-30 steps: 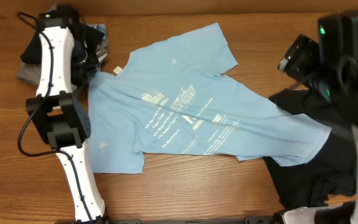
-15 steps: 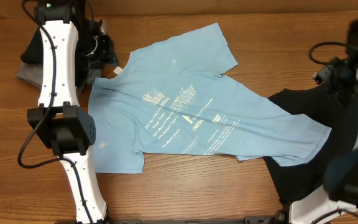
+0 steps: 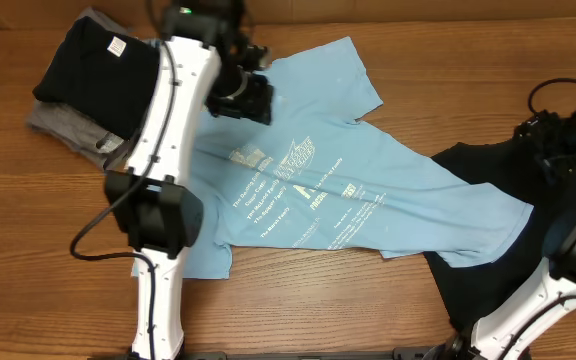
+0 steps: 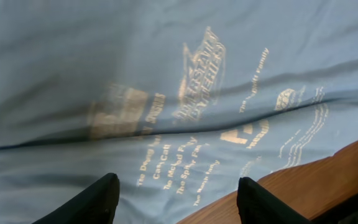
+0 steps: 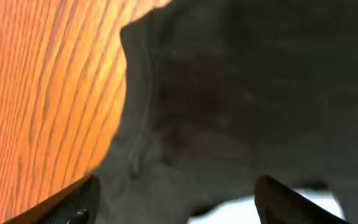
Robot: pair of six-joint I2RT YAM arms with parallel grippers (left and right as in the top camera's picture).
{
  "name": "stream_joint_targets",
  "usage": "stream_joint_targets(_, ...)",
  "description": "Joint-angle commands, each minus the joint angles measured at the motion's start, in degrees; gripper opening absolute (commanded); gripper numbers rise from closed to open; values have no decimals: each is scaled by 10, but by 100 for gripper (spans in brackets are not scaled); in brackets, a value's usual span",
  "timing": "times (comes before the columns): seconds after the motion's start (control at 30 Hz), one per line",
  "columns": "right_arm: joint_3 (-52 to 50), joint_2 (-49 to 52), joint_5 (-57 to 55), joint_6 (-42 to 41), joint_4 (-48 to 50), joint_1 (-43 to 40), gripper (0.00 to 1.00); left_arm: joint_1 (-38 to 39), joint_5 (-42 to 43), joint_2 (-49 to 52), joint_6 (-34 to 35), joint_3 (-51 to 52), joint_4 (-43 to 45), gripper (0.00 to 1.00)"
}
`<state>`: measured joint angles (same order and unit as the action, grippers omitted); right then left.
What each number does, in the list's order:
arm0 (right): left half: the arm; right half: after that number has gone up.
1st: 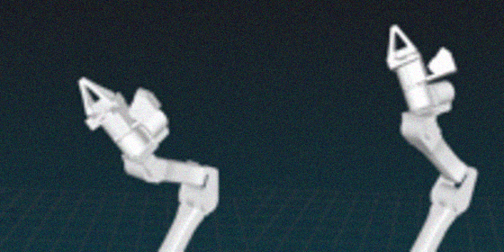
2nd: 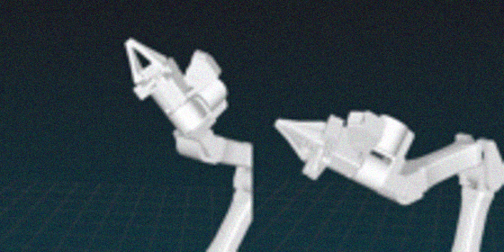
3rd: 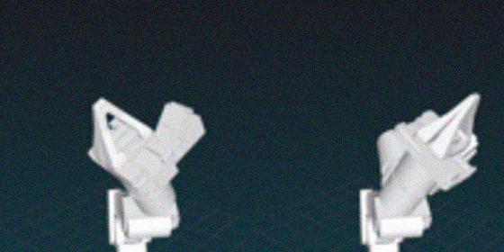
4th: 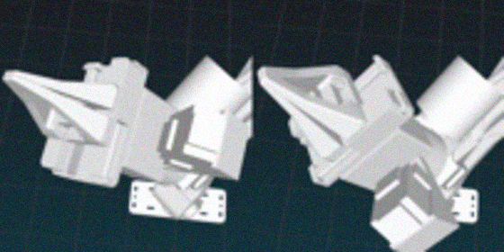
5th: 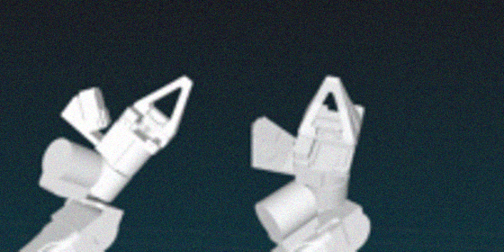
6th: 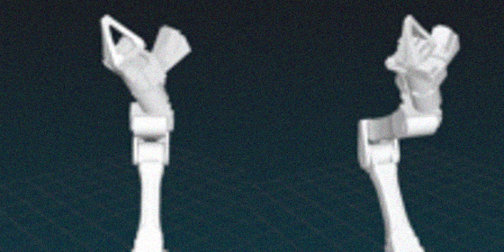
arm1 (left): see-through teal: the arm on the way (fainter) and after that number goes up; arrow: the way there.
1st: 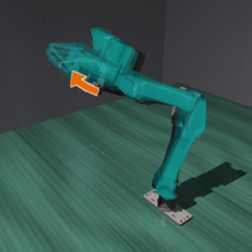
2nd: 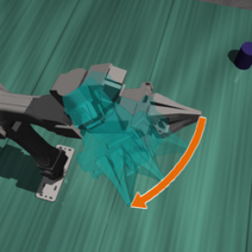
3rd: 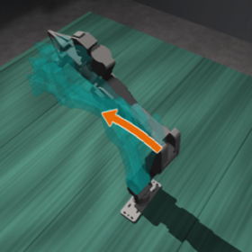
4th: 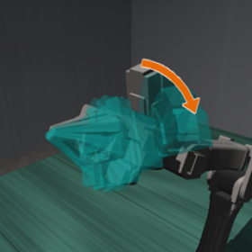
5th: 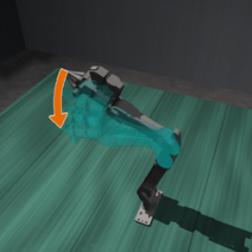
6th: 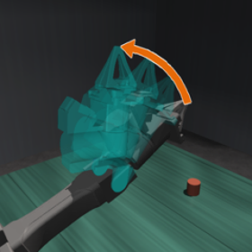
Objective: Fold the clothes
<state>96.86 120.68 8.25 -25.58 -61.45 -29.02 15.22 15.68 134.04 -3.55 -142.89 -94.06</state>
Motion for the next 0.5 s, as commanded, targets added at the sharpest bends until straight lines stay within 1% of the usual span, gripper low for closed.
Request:
stream_joint_targets(0.0,-18,26,5,1,17,6,79,19,-36,-12,21,16,8,64)
stream_joint_targets(0.03,-23,30,4,-2,21,5,78,23,-37,-12,28,23,11,65)
stream_joint_targets(0.1,-34,37,-7,-15,29,5,73,30,-37,-12,34,39,19,65)
stream_joint_targets(0.17,-46,40,-40,-47,35,4,64,35,-37,-12,38,58,30,65)
stream_joint_targets(0.23,-70,41,-72,-89,52,0,57,37,-36,-12,40,83,47,64)
stream_joint_targets(0.27,-76,41,-73,-91,57,-1,55,37,-36,-12,40,89,50,64)
stream_joint_targets(0.3,-87,41,-73,-92,68,-4,49,37,-36,-12,43,97,55,63)
stream_joint_targets(0.37,-112,41,-79,-97,90,-14,34,37,-37,-12,49,113,61,62)
stream_joint_targets(0.4,-117,41,-96,-107,91,-22,22,37,-37,-12,49,118,61,61)
stream_joint_targets(0.47,-116,41,-133,-123,86,-48,5,37,-37,-12,49,126,61,59)
